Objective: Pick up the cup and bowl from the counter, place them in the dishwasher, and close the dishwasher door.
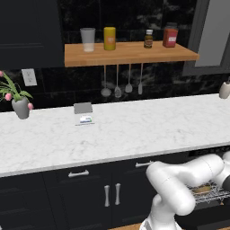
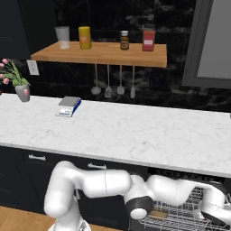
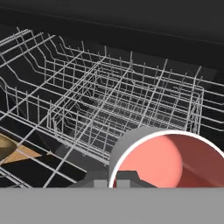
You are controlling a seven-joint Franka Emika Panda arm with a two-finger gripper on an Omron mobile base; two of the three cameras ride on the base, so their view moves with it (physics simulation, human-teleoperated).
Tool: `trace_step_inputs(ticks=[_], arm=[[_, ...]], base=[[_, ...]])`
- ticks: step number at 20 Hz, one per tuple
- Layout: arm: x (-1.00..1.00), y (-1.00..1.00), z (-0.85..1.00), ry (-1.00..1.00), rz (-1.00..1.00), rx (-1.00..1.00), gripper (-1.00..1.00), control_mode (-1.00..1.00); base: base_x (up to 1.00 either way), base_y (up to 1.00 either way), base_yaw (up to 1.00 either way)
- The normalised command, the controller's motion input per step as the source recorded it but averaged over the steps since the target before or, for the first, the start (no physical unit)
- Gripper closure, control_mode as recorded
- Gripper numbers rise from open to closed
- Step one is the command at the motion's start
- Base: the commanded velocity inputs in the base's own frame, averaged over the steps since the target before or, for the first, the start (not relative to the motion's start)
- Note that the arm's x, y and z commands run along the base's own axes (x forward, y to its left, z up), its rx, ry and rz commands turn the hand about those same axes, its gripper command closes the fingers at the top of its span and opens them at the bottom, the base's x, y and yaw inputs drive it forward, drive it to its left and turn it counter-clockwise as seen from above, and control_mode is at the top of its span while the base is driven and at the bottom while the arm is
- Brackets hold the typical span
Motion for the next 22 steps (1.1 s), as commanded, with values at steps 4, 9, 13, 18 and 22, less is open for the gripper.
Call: trace_step_inputs(ticks=[4, 9, 13, 18, 22], arm=[[0.0, -0.02, 0.21, 0.06, -0.19, -0.12, 1.0, -1.0], [0.02, 0.02, 0.07, 0.22, -0.13, -0.25, 1.0, -1.0], [0.08, 0.1, -0.09, 0.24, 0.0, -0.17, 1.0, -1.0], [0.06, 0.03, -0.43, 0.12, 0.0, -0.07, 1.0, -1.0], [0.0, 0.0, -0.62, 0.05, 0.01, -0.02, 1.0, -1.0]], base=[[0.0, 0.0, 0.0], [0.0, 0.0, 0.0], [0.0, 0.0, 0.0], [0.0, 0.0, 0.0], [0.0, 0.0, 0.0]])
